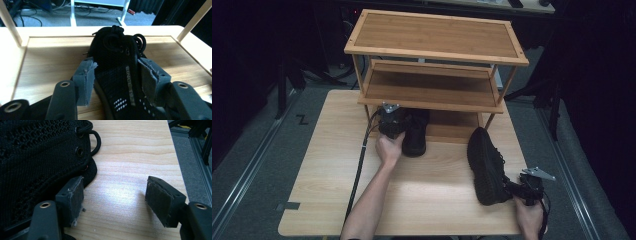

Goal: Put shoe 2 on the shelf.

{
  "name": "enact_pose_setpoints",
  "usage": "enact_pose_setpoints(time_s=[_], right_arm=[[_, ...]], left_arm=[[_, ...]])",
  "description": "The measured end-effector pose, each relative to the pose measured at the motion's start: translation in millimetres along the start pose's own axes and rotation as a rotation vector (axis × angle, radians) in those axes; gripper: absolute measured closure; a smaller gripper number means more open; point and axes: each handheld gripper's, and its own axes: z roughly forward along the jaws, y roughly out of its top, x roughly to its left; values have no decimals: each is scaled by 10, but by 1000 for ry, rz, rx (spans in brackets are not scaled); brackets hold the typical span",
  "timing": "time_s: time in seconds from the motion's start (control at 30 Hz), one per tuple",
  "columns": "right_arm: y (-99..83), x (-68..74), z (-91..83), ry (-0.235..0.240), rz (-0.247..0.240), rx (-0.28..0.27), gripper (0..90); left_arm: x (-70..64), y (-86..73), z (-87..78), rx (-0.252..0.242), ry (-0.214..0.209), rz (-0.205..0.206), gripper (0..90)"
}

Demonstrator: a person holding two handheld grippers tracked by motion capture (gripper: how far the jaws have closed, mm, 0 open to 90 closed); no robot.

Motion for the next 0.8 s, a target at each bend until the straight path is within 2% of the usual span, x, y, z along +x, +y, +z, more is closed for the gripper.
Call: enact_pose_setpoints(time_s=[0.2,0.23,0.3,0.57,0.63,0.67,0.7,0.8], right_arm=[[0,4,-1,-1,3,1,311],[0,5,-1,-1,4,2,312],[0,5,-1,-1,3,2,310],[1,9,1,-1,0,1,311],[1,9,1,-1,0,1,312],[1,9,1,-1,0,1,312],[1,8,1,-1,1,2,314],[2,8,2,-1,1,2,314]], left_arm=[[19,-18,-133,-12,-23,46,454],[24,-36,-175,0,-21,103,450],[32,-47,-199,2,-19,116,445],[158,-199,-494,-6,-37,150,427],[218,-270,-594,-5,-42,141,426],[218,-270,-594,-5,-42,141,426],[255,-328,-678,1,-45,141,424],[283,-386,-743,2,-50,143,420]])
